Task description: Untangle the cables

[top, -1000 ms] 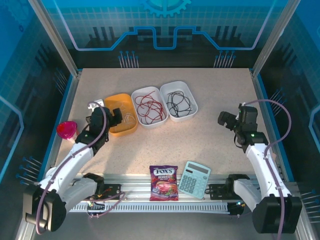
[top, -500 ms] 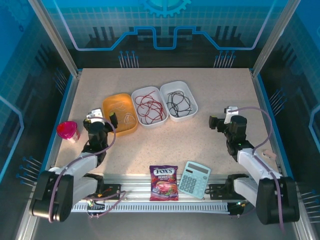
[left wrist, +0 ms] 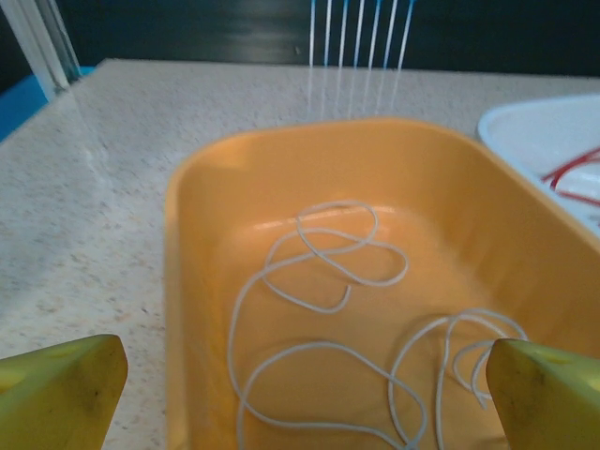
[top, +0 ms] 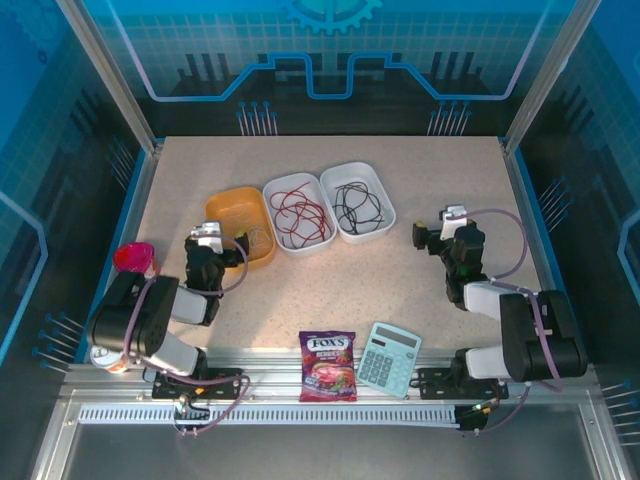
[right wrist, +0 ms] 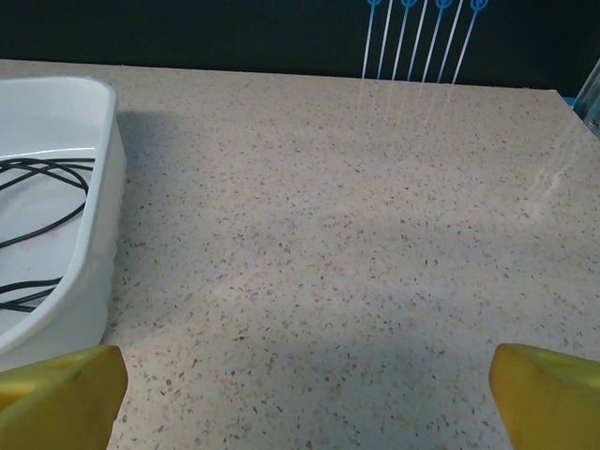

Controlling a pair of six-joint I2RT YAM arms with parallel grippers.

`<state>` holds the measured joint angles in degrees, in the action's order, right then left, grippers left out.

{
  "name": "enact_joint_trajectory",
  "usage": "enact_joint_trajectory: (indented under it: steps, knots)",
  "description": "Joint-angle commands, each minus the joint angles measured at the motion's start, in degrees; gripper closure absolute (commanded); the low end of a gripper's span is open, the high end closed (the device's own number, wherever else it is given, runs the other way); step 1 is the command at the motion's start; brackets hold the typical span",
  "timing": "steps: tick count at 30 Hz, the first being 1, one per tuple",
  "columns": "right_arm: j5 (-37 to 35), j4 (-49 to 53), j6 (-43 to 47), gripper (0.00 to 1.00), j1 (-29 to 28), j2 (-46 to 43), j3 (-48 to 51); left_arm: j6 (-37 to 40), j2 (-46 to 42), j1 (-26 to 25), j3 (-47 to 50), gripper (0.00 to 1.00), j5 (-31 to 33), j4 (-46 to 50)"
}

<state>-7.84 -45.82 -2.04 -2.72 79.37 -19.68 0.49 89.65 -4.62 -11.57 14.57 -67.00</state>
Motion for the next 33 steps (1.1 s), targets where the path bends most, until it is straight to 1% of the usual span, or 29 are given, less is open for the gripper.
enact_joint_trajectory:
  steps: [1, 3, 4, 5, 6, 7, 8, 10, 12, 28, 29, 31, 33]
  knots:
    - [2.0, -10.9, 1.5, 0.00, -0.6, 3.6, 2.3, 0.4, -0.6, 1.4, -2.3, 0.01, -3.7, -0.7]
    - [2.8, -16.1, 1.6, 0.00, -0.5, 7.1, 3.3, -0.5, -0.1, 2.6, -4.4, 0.01, -3.9, 2.0]
    - [3.6, -17.9, 1.5, 0.00, -0.2, 8.9, 3.3, -1.2, -0.5, 3.3, -6.5, 0.01, -4.5, 6.8]
    - [4.4, -17.4, 1.5, 0.00, 0.0, 9.4, 2.6, -1.9, -1.0, 3.9, -8.9, 0.01, -4.9, 12.0]
    - [4.8, -13.2, 1.5, 0.00, 0.0, 8.3, 1.6, -1.8, -1.1, 3.7, -10.2, 0.01, -4.9, 14.4]
    - [4.7, -12.1, 1.6, 0.00, 0.1, 8.5, 0.8, -1.3, -0.8, 3.9, -9.6, 0.01, -6.5, 12.8]
    - [4.3, -11.9, 1.3, 0.00, 0.2, 9.0, 0.3, -1.3, -0.7, 3.8, -10.0, 0.01, -6.0, 13.4]
    - [3.1, -7.9, 0.2, 0.00, 0.5, 8.7, -1.5, -1.4, -0.8, 3.8, -10.0, 0.01, -5.9, 13.6]
    - [3.4, -7.2, 0.4, 0.00, 0.5, 8.6, -1.9, -1.4, -0.9, 3.9, -10.0, 0.01, -5.9, 13.8]
    - [3.8, -7.7, 0.5, 0.00, 0.4, 8.7, -1.7, -1.1, -0.7, 3.7, -10.0, 0.01, -6.4, 13.6]
    - [4.5, -7.7, 0.7, 0.00, 0.6, 8.8, -1.7, -0.7, -0.8, 3.7, -10.0, 0.01, -7.6, 13.6]
    - [8.4, -7.2, 1.9, 0.00, 1.0, 8.7, -2.0, 0.6, -0.9, 3.7, -10.2, 0.01, -11.4, 14.0]
    - [12.3, -5.7, 2.9, 0.00, 1.2, 8.9, -2.8, 0.7, -0.9, 3.7, -10.1, 0.01, -11.4, 13.9]
